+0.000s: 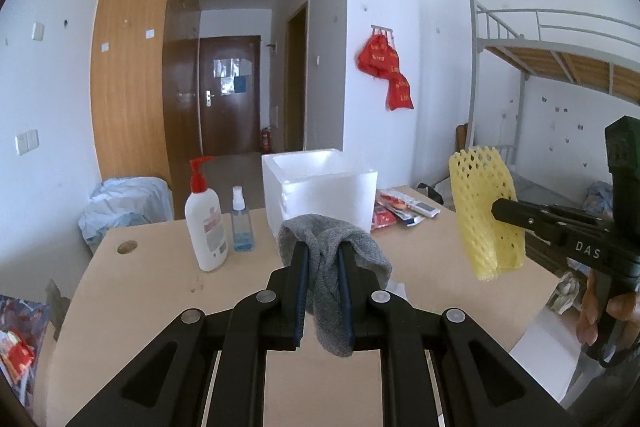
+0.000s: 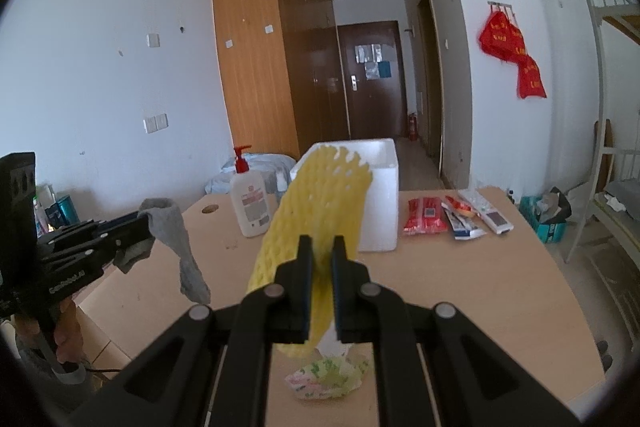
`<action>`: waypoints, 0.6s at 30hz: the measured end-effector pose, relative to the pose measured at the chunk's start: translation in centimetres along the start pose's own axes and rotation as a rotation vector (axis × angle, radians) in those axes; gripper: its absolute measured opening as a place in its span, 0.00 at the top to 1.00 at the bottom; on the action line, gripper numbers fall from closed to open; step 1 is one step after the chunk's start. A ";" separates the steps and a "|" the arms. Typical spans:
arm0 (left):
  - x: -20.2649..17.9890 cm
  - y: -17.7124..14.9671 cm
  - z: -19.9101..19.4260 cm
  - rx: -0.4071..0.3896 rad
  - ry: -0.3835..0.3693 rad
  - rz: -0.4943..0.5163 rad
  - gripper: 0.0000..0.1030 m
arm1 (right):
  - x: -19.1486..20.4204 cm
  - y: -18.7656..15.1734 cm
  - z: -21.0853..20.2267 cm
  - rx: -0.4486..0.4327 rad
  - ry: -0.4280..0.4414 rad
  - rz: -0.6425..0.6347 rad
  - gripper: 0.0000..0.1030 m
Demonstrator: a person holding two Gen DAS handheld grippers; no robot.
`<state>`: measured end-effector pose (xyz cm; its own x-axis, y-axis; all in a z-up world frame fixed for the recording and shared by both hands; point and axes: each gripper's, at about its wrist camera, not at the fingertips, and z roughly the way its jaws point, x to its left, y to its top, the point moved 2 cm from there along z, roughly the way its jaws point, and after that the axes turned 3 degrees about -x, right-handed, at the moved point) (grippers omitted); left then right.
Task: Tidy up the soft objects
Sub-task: 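Carry the grey sock and yellow sleeve up toward the white foam box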
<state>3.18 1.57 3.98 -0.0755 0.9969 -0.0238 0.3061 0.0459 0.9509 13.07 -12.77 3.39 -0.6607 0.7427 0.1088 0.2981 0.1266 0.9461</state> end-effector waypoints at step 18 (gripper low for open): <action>0.2 4.1 1.6 -0.035 0.025 0.009 0.85 | -0.6 2.3 0.5 -0.036 -0.002 -0.021 0.89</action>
<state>5.92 2.09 7.36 -0.0966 0.9953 -0.0075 0.2737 0.0338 0.9612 14.45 -12.59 5.38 -0.6654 0.7412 0.0882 0.2588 0.1182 0.9587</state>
